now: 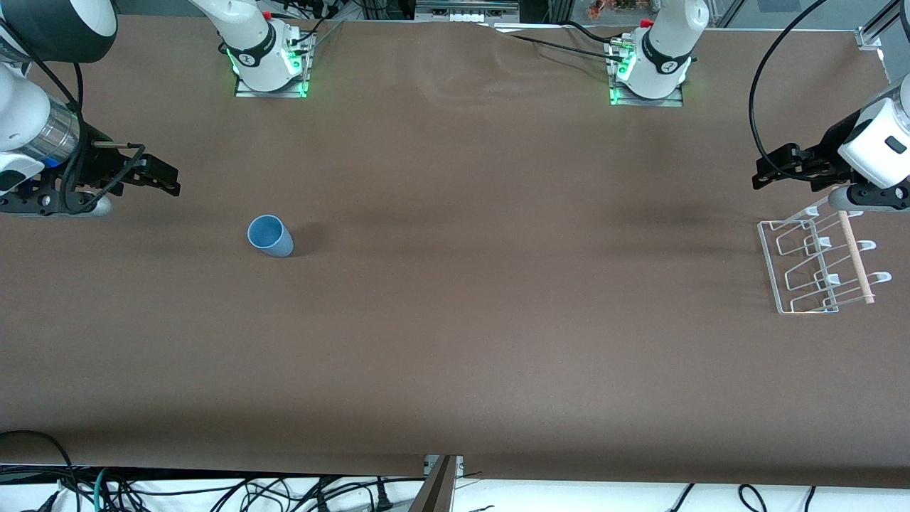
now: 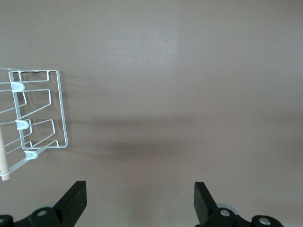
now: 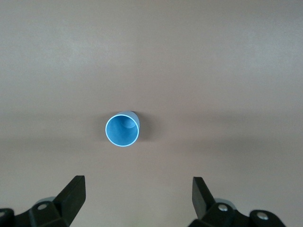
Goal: Transfer cup to left arm and place on rack
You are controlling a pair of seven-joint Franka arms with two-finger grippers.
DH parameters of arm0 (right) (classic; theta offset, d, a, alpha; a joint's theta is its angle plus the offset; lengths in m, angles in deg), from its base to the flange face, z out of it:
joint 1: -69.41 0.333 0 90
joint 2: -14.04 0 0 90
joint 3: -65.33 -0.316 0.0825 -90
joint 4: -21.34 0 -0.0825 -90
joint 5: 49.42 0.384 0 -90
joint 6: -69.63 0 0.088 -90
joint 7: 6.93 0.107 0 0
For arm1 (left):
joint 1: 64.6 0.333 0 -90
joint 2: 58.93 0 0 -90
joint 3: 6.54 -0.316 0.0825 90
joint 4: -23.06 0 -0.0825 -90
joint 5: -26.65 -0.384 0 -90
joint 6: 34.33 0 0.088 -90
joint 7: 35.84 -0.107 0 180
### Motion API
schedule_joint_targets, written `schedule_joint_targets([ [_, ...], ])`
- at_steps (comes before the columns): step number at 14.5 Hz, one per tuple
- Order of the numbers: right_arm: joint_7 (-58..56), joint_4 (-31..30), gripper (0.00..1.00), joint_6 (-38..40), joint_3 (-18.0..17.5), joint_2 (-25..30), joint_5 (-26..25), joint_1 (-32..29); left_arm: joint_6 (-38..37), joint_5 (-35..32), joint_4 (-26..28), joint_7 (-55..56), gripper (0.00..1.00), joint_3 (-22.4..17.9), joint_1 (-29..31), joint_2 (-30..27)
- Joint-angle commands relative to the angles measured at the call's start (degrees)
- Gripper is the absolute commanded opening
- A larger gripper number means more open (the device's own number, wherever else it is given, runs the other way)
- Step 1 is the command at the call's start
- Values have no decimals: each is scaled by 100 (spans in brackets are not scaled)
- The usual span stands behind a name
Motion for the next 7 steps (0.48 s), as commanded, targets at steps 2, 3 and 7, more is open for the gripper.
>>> schedule_joint_targets([
  [2, -92, 132, 100, 153, -35, -18, -53, -45, -61, 118, -61, -34, 100, 25, 52, 0],
  [3, -92, 132, 100, 153, -35, -18, -53, -45, -61, 118, -61, -34, 100, 25, 44, 0],
  [7, -110, 132, 100, 180, -35, -18, -27, -45, -61, 197, -53, -34, 100, 16, 87, 0],
])
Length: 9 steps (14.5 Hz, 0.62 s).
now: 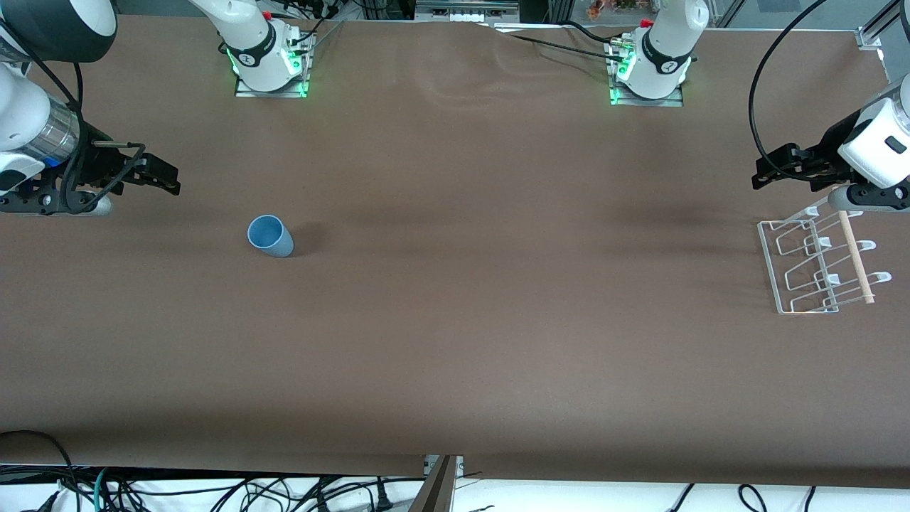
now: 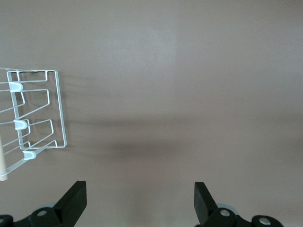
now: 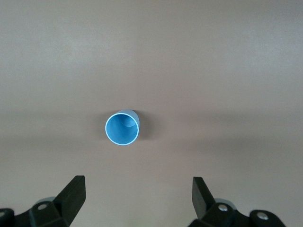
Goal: Transfer cup to left arm and place on rack
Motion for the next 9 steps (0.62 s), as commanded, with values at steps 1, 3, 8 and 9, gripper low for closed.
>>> schedule_joint_targets([
  [1, -95, 121, 100, 146, -35, -18, -36, -54, -61, 146, -53, -34, 100, 17, 104, 9],
  [3, -95, 130, 100, 146, -35, -18, -27, -45, -44, 146, -61, -35, 100, 17, 104, 9],
  [8, -200, 121, 100, 155, -35, -18, -27, -54, -52, 181, -61, -43, 100, 17, 104, 9],
  [9, -297, 121, 100, 242, -35, -18, -27, -54, -52, 173, -61, -43, 100, 17, 104, 9],
])
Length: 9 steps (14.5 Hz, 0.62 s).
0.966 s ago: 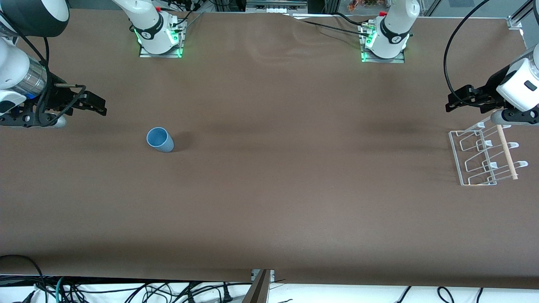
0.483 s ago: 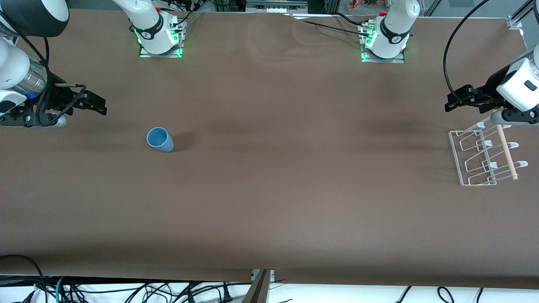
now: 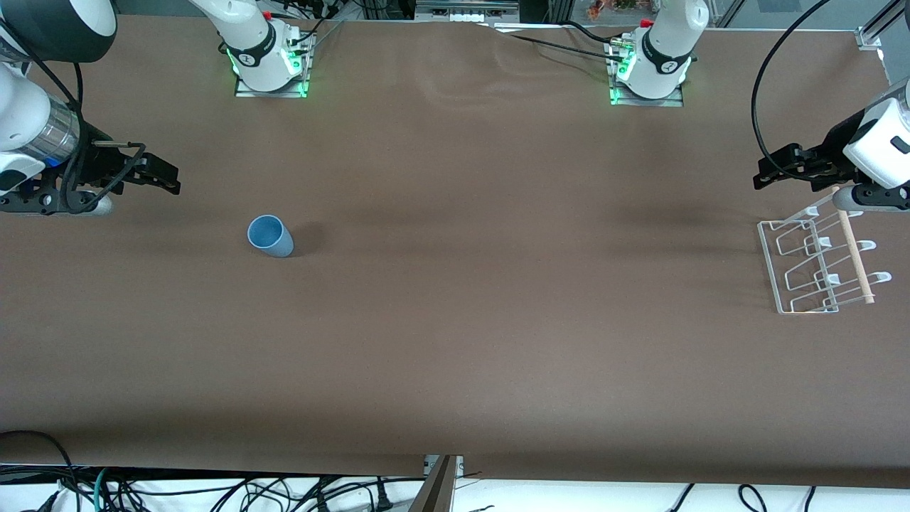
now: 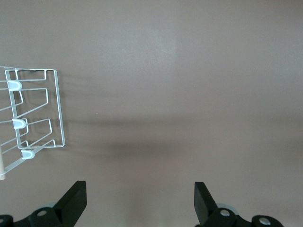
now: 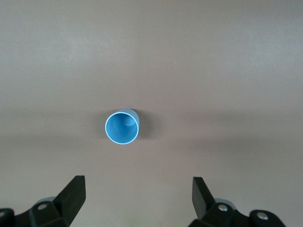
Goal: Transfer cup to left arm and place on rack
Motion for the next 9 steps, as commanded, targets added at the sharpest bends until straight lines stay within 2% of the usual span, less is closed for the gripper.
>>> schedule_joint_targets([
  [1, -297, 121, 100, 380, -10, -27, -9, -62, -53, 138, -61, -43, 100, 18, 48, 9],
  [6, -500, -142, 100, 321, 8, -159, -27, -54, -53, 138, -61, -43, 100, 18, 48, 9],
  [9, -570, -712, 100, -327, 8, -159, -27, -54, -53, 138, -61, -43, 100, 18, 48, 9],
])
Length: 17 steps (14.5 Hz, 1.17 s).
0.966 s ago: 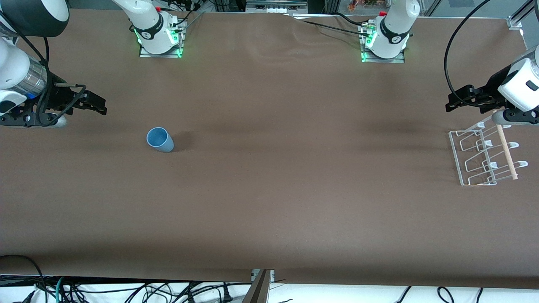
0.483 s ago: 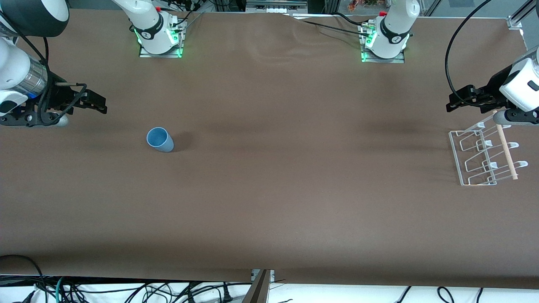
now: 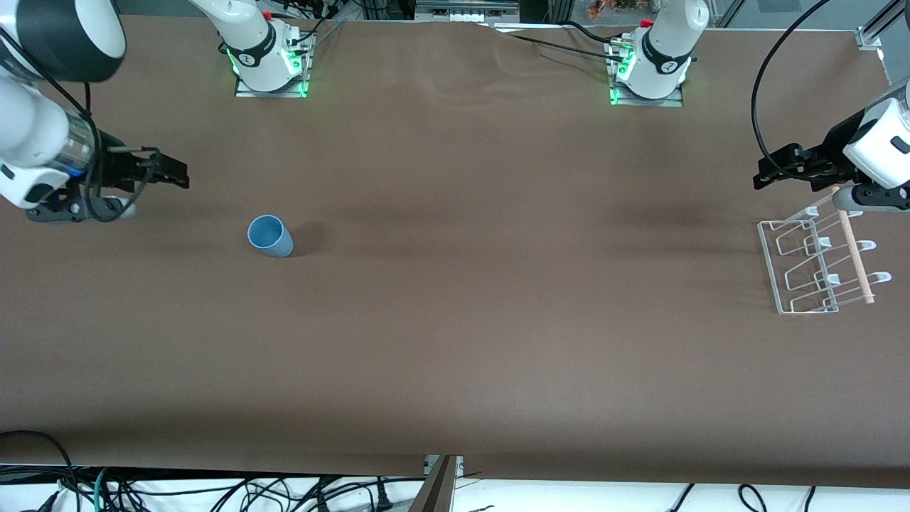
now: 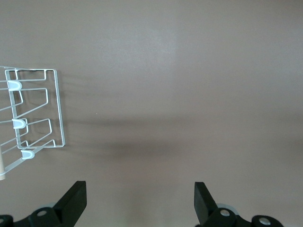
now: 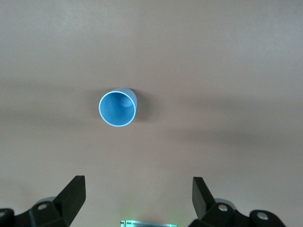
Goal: Transfer cup to left arm and place on rack
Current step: 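Reach the right gripper down to the blue cup and close on it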
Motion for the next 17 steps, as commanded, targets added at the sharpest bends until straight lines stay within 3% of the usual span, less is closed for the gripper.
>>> schedule_joint_targets([
  [1, -158, -649, 100, -661, -23, 53, -27, -49, -52, 136, -61, -43, 100, 18, 48, 9],
  [5, -299, -1275, 100, -1295, 3, -17, -45, -58, -44, 136, -61, -43, 100, 18, 48, 9],
  [12, -290, -1311, 100, -2429, -32, -1097, -53, -14, -44, 136, -61, -43, 100, 18, 48, 9],
  [17, -194, -1320, 100, -2605, -41, -1432, -53, 259, -44, 136, -70, -34, 100, 18, 48, 9],
])
